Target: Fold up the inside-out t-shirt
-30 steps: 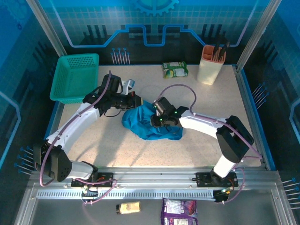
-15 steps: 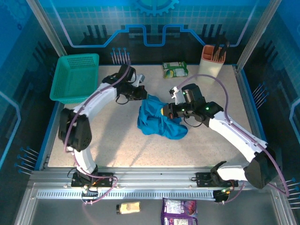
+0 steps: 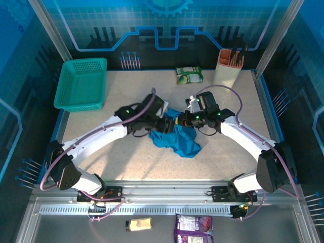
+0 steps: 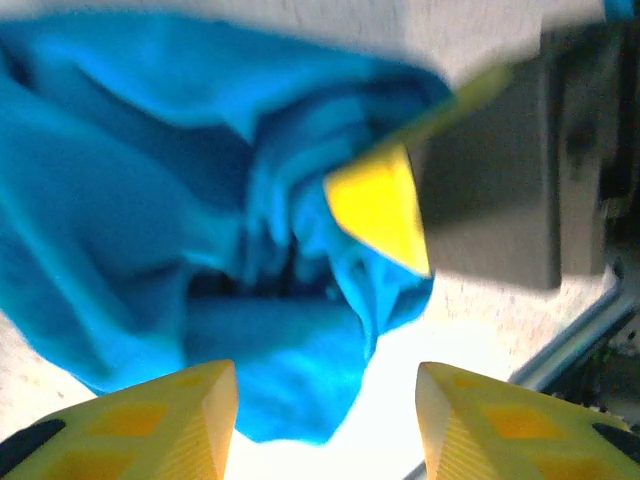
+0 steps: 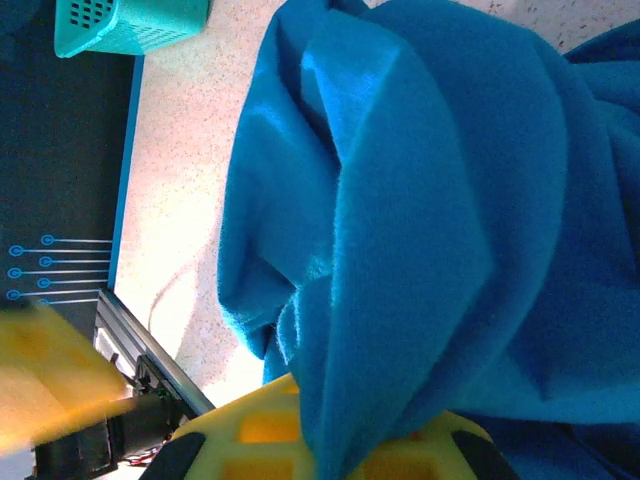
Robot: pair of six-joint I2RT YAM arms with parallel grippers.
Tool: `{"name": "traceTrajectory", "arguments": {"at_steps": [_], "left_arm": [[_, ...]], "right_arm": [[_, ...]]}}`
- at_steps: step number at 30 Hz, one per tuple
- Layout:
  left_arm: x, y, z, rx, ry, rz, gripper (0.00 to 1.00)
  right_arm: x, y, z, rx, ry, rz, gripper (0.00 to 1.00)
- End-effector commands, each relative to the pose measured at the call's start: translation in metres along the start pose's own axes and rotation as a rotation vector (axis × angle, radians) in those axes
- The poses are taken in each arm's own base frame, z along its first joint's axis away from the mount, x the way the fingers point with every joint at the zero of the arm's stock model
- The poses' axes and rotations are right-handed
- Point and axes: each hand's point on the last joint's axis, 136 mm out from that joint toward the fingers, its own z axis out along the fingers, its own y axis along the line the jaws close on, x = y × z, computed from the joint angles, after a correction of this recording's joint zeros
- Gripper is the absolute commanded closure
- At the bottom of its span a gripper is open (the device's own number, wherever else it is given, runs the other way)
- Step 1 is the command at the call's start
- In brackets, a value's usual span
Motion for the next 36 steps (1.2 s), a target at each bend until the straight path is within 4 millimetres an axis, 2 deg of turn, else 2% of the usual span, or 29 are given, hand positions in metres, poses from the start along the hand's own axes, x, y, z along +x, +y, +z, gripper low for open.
{"name": "traceTrajectory", "arguments": {"at_steps": [1, 3, 6, 10, 15, 17, 20, 22, 24, 27, 29, 33, 36], "left_arm": [[0.027, 0.022, 0.029, -0.171, 0.035, -0.052, 0.46], [0.036, 0.026, 0.043, -0.219, 0.056, -0.030, 0.43], [0.037, 0.019, 0.057, -0.230, 0.067, 0.019, 0.39], [0.040, 0.028, 0.072, -0.297, 0.101, 0.060, 0.32], [0.038, 0.048, 0.076, -0.379, 0.108, 0.109, 0.27], [0.038, 0.058, 0.076, -0.384, 0.114, 0.098, 0.31], [0.036, 0.070, 0.070, -0.377, 0.103, 0.081, 0.44], [0.034, 0.076, 0.065, -0.368, 0.096, 0.068, 0.57], [0.032, 0.081, 0.060, -0.344, 0.088, 0.052, 0.74], [0.019, 0.080, 0.039, -0.268, 0.030, 0.005, 0.93], [0.004, 0.078, 0.015, -0.204, -0.039, -0.030, 0.99], [-0.031, 0.077, -0.059, -0.110, -0.229, -0.084, 1.00], [-0.048, 0.080, -0.118, -0.084, -0.353, -0.102, 1.00]], "right_arm": [[-0.008, 0.005, -0.002, -0.033, -0.015, 0.019, 1.00], [-0.009, 0.007, -0.002, -0.036, -0.013, 0.017, 1.00], [-0.010, 0.008, -0.004, -0.038, -0.015, 0.019, 1.00], [-0.008, 0.007, -0.006, -0.033, -0.018, 0.019, 1.00], [-0.011, -0.002, -0.012, -0.007, -0.040, 0.033, 1.00], [-0.015, -0.008, -0.019, 0.016, -0.059, 0.041, 1.00], [-0.020, -0.019, -0.030, 0.049, -0.083, 0.053, 1.00], [-0.026, -0.026, -0.039, 0.070, -0.103, 0.058, 1.00], [-0.031, -0.033, -0.047, 0.087, -0.118, 0.066, 1.00], [-0.041, -0.038, -0.060, 0.126, -0.139, 0.054, 1.00], [-0.048, -0.041, -0.075, 0.184, -0.160, 0.031, 1.00], [-0.067, -0.042, -0.121, 0.293, -0.232, -0.014, 1.00], [-0.081, -0.035, -0.162, 0.350, -0.300, -0.051, 1.00]]}}
